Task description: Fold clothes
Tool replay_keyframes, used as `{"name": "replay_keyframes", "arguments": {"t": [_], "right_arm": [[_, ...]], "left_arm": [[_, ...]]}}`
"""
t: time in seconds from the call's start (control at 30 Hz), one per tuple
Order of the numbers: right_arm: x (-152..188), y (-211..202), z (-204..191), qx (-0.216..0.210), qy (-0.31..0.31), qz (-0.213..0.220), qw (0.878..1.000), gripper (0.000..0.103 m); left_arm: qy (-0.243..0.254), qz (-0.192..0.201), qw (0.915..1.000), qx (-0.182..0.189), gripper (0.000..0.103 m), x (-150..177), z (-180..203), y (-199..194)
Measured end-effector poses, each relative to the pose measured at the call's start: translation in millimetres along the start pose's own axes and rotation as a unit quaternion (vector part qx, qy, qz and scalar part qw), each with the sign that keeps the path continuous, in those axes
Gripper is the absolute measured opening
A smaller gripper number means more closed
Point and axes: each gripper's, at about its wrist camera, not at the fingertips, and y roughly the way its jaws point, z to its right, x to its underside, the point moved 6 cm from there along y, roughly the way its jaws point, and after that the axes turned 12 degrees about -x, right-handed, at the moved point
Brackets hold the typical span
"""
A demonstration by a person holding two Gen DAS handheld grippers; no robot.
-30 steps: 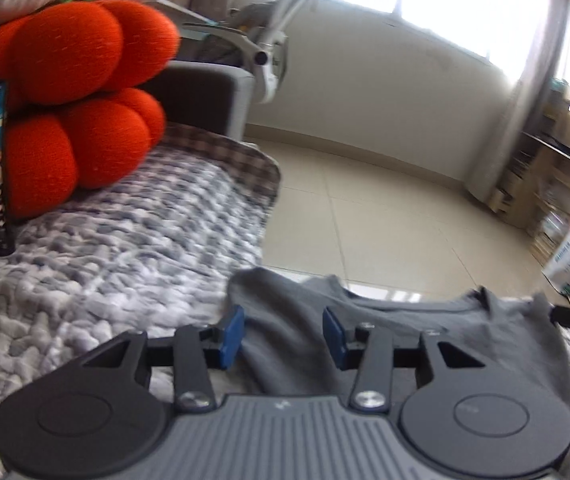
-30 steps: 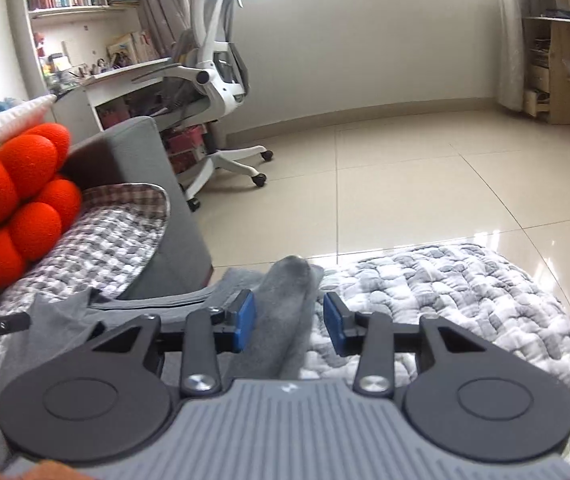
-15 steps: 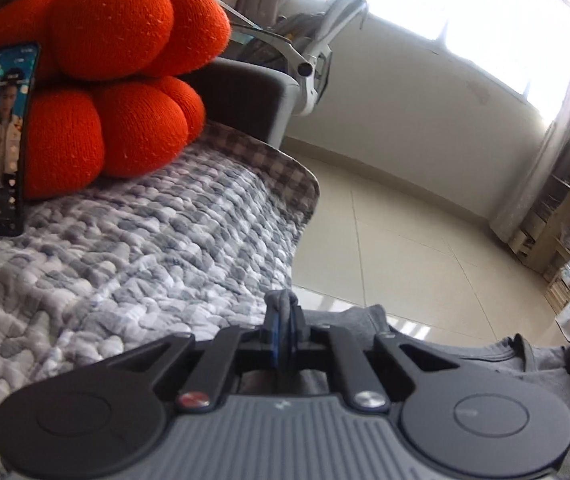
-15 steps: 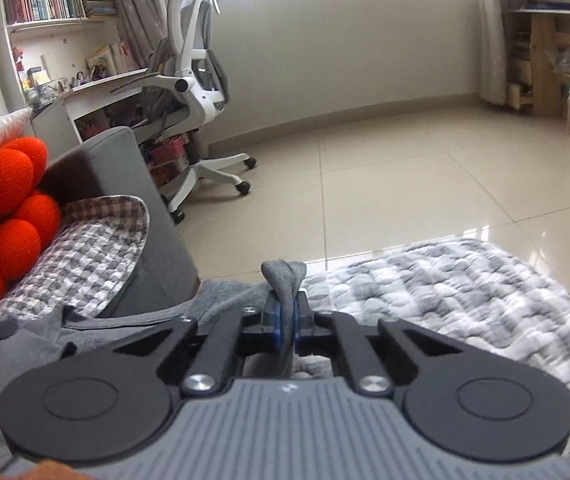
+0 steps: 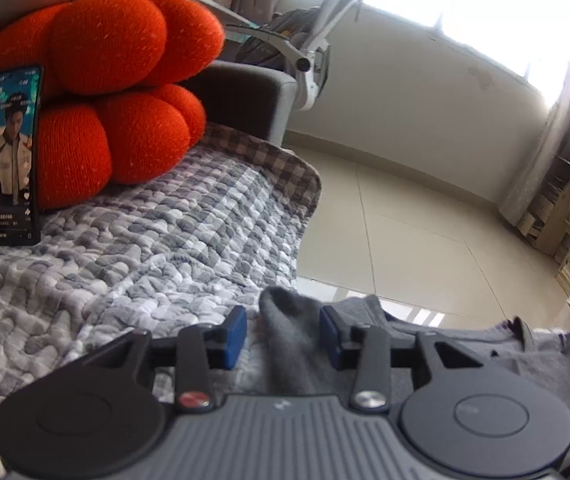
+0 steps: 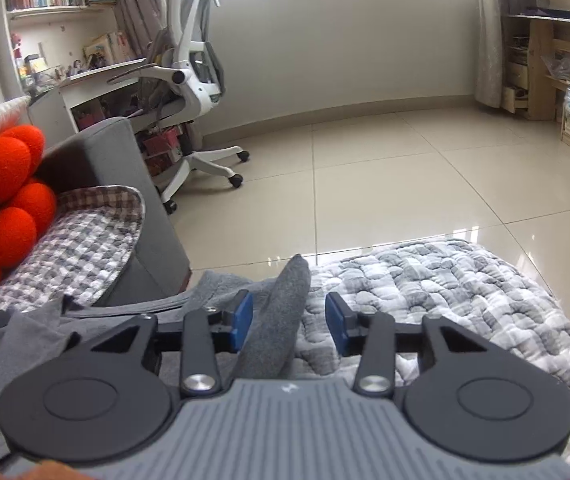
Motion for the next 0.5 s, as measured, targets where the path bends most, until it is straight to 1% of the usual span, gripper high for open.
{"name": "replay_keyframes", "arguments": {"t": [0.1, 0.13, 0.27, 0.37, 0.5], "right_arm": [[1, -9, -9, -0.01, -0.014, -0.011, 1.0, 0.045], [3, -12, -12, -0.015, -0.016, -0.016, 1.0, 0.045], [15, -22, -24, -0.034, -0.017, -0.036, 0.999, 0.045], [27, -33, -34, -0.037, -0.023, -0.052, 0.998, 0.045], [38, -51, -45, -0.052, -0.008, -0.071, 0.996, 0.045]], "left_arm": [[0.025, -0.003, 0.9995, 0.017, 0.042, 7, 7, -13], [0.032, -0.005, 0.9992, 0.022, 0.044, 11, 9, -18], [0.062, -0.014, 0.9975, 0.03, 0.046, 26, 11, -36], [0.067, -0.025, 0.9968, 0.036, 0.046, 34, 6, -52], [0.072, -0.031, 0.9962, 0.038, 0.046, 43, 2, -76]]}}
